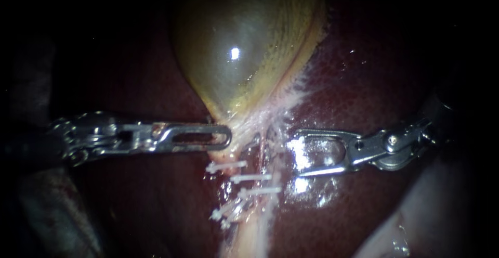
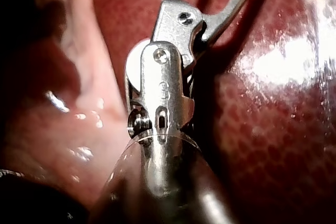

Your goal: Going back second clip right tube

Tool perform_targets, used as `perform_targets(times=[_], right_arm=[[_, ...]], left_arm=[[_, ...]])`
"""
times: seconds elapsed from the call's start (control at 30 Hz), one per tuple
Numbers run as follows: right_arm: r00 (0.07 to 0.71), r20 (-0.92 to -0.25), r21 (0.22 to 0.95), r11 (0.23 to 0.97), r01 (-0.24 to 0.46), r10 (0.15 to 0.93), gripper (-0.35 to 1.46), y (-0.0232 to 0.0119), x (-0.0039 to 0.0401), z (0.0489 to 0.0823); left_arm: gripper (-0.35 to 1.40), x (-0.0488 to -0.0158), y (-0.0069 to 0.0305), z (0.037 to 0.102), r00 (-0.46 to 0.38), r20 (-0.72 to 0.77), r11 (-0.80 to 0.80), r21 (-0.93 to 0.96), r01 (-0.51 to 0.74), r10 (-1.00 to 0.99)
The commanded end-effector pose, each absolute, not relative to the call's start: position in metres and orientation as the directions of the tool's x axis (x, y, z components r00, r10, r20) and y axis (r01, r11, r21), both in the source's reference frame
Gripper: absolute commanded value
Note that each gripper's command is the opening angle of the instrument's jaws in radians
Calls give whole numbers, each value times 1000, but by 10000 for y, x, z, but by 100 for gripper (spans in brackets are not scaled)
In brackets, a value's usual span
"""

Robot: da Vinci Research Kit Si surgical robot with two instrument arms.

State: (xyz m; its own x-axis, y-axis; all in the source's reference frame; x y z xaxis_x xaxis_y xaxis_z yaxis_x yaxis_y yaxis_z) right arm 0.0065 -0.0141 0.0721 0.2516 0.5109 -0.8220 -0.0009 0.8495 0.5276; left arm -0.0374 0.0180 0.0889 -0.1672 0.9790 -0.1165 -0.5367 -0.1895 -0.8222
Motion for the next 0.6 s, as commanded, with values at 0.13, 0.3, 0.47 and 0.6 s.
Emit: perform_targets(times=[0.13,0.3,0.47,0.6], right_arm=[[251,-822,528,849,-2,511,58,-141,66,722],[251,-822,528,849,-2,511,58,-141,66,722],[251,-822,528,849,-3,511,58,-141,67,722],[251,-822,528,849,-3,511,58,-141,67,722]], left_arm=[[-35,-388,178,900,-167,-117,-190,-823,-535,979],[-35,-392,178,907,-166,-120,-192,-825,-532,979],[-35,-391,180,910,-168,-120,-192,-825,-531,978],[-35,-391,181,910,-168,-120,-192,-825,-531,978]])
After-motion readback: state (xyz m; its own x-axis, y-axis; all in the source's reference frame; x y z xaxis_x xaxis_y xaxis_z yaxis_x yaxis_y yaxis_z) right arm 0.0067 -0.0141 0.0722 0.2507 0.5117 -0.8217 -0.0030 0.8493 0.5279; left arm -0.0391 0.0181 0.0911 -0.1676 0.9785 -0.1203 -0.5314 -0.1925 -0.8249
